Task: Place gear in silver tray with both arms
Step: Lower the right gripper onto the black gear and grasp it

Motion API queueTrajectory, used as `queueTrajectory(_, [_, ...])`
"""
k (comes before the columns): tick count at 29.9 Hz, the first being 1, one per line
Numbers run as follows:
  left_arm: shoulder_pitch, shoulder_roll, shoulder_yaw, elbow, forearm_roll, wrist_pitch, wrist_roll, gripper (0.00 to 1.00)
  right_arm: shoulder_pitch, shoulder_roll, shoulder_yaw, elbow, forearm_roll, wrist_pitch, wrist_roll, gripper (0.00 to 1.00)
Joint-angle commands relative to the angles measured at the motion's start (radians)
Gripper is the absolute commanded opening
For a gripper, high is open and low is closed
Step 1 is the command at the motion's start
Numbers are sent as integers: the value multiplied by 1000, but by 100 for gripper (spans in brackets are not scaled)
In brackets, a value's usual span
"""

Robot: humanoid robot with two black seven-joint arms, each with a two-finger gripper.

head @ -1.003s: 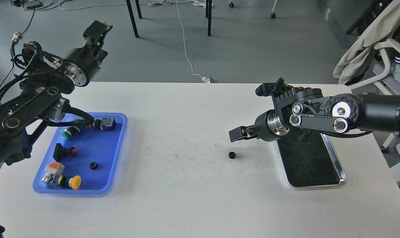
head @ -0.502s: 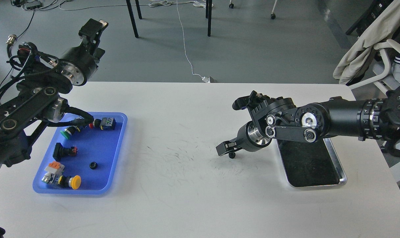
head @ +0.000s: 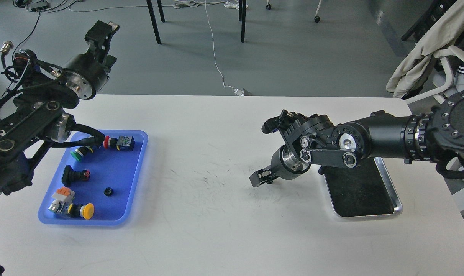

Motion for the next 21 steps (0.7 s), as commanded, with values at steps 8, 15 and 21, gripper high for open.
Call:
queueTrajectory(8, [0, 0, 0, 0, 0, 0, 0, 98, 5, 5, -4, -19, -5, 43, -23, 46])
queueTrajectory(15, [0, 0, 0, 0, 0, 0, 0, 98, -1, 0, -4, -25, -38, 44, -18, 40])
queueTrajectory(21, [0, -2, 2, 0, 0, 0, -2, 98, -7, -1, -2, -30, -57, 44, -8, 20])
